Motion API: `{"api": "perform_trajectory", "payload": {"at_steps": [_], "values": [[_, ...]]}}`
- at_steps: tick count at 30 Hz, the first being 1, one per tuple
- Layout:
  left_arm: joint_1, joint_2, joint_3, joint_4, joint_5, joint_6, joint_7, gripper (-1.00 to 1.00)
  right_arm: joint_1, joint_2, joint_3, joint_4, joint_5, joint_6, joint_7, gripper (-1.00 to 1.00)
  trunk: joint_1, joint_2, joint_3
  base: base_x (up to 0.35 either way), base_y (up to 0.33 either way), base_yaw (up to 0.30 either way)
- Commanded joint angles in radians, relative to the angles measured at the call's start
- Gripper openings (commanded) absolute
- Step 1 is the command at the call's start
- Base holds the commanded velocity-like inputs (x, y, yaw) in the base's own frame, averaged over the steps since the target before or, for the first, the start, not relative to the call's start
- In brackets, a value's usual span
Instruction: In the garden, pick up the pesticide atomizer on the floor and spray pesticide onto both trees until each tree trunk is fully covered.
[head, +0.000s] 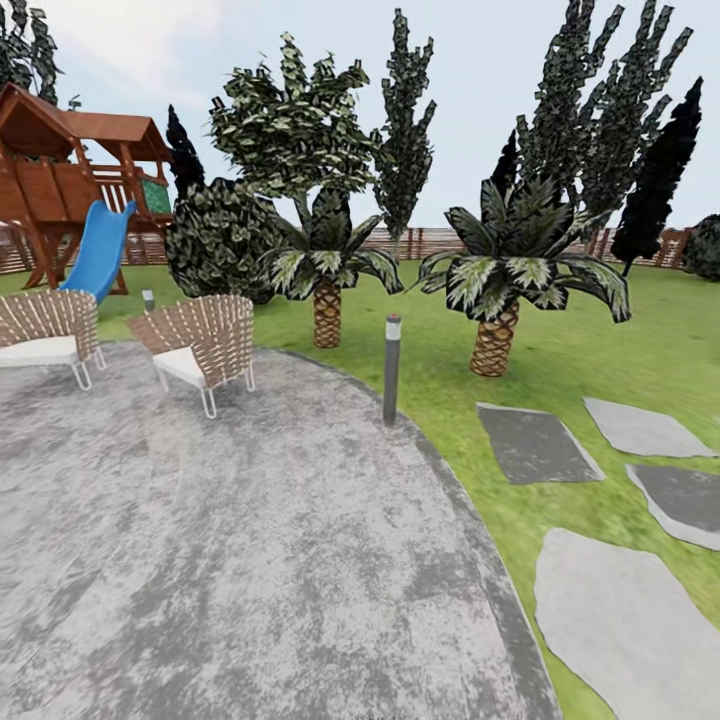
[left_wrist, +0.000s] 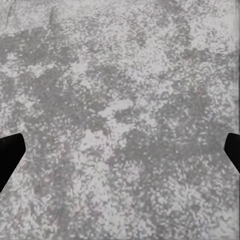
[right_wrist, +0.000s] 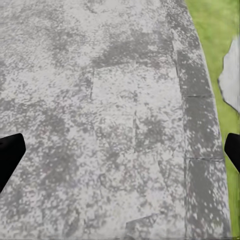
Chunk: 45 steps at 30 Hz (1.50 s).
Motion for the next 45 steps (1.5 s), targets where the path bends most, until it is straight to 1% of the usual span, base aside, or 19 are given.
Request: {"api": "perform_trajectory", "payload": {"at_steps": [1,3,7,45], "values": [[0.000,0.000,0.013,0.000,0.000,-0.003,-0.001,1.00,-0.001,0.000,-0.001,0.001,0.000,-0.003,0.000,1.00,0.004,-0.008,-0.005,0.000,0.000,-0.280],[0.000,0.000,0.027,0.000,0.000,-0.003,-0.002,1.00,-0.001,0.000,-0.001,0.002,0.000,-0.003,0.000,1.00,0.012,-0.022,-0.013,0.000,0.000,-0.279],[0.000,-0.001,0.033,0.001,-0.001,-0.003,-0.002,1.00,-0.001,0.000,-0.001,0.003,0.000,-0.003,0.000,1.00,0.027,-0.050,-0.029,0.000,0.000,-0.278],[0.000,-0.003,0.034,0.001,-0.001,-0.003,-0.003,1.00,-0.001,0.000,-0.001,0.003,0.000,-0.003,0.000,1.00,0.173,-0.316,-0.180,0.000,0.000,-0.278]]}}
